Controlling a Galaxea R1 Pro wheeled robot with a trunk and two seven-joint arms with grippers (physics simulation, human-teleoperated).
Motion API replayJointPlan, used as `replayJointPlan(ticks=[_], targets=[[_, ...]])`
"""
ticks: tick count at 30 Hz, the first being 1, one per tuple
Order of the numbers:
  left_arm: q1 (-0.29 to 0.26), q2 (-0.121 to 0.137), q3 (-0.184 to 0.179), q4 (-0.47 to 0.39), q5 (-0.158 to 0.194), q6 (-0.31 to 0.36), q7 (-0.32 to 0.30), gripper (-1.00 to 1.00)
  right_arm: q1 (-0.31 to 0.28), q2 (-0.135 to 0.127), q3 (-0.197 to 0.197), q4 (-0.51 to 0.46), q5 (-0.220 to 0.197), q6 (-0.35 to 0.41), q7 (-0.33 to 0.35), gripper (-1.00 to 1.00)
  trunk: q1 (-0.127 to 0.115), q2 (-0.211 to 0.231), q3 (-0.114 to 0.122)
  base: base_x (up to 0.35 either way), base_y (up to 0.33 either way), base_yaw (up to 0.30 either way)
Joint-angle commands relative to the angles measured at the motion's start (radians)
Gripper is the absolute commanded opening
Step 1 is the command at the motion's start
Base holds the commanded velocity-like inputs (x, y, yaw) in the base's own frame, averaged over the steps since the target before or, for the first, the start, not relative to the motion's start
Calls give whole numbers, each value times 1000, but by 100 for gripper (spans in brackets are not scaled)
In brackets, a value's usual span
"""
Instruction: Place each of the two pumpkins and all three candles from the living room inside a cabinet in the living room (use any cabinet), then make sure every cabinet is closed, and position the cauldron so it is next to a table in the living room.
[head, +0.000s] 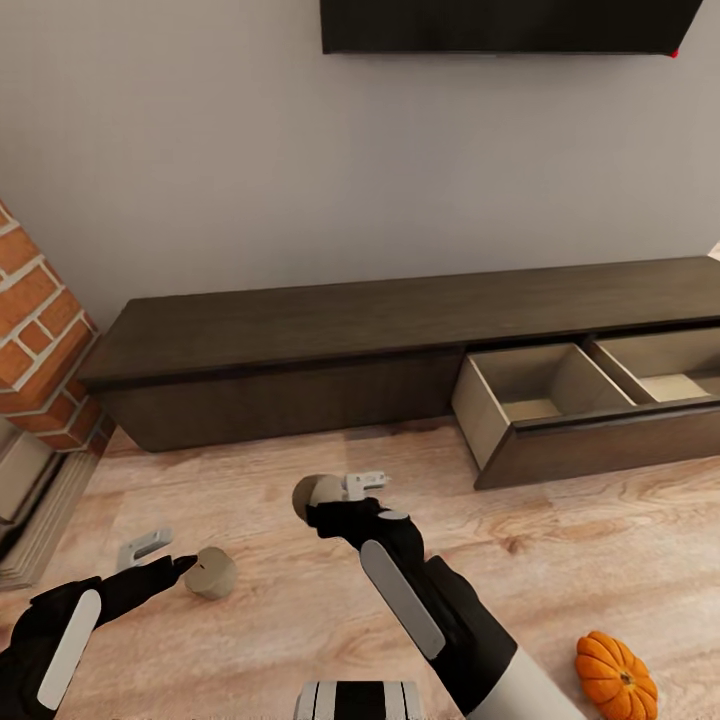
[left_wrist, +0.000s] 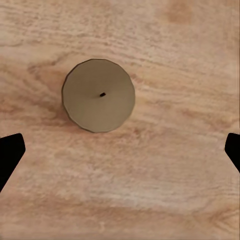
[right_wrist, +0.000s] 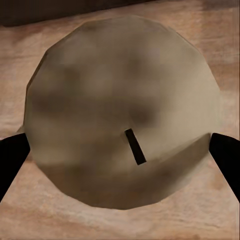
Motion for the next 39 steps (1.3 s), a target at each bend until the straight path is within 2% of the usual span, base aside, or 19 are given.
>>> replayJointPlan(ticks=[1, 4, 6, 7, 9, 12, 16, 19, 24, 39], targets=[[0, 0, 0, 0, 0, 0, 0, 100, 1, 0, 4, -17, 8, 13, 2, -100, 0, 0, -4, 0, 0, 0], [0, 0, 0, 0, 1, 0, 0, 100, 2, 0, 17, -69, 8, 47, 34, -100, 2, -1, -16, 0, 0, 0], [0, 0, 0, 0, 1, 0, 0, 100, 2, 0, 17, -86, 6, 55, 90, -100, 3, -1, -23, 0, 0, 0], [0, 0, 0, 0, 1, 0, 0, 100, 2, -10, 15, -96, 1, 57, 131, -100, 3, -2, -27, 0, 0, 0], [0, 0, -1, 0, 1, 2, 0, 100, 3, -47, 4, -127, -24, 59, 224, -100, 4, -2, -35, 0, 0, 0], [0, 0, -3, 0, 2, 5, 5, 100, 3, -121, -21, -163, -94, 58, 340, -100, 5, -3, -47, 0, 0, 0], [0, 2, -2, 0, 4, 5, 7, 100, 3, -192, -59, -174, -211, 53, 422, -100, 7, -4, -62, 0, 0, 0], [0, 2, 0, 4, 3, 1, 9, 100, 3, -225, -72, -175, -274, 51, 464, -100, 9, -4, -74, 0, 0, 0], [0, 1, 1, -1, 8, -1, 12, 100, 3, -236, -76, -171, -297, 45, 488, -100, 11, -6, -93, 0, 0, 0], [0, 0, 0, -2, 10, -10, 10, 100, 3, -220, -71, -166, -294, 6, 488, -100, 18, -9, -151, 0, 0, 0]])
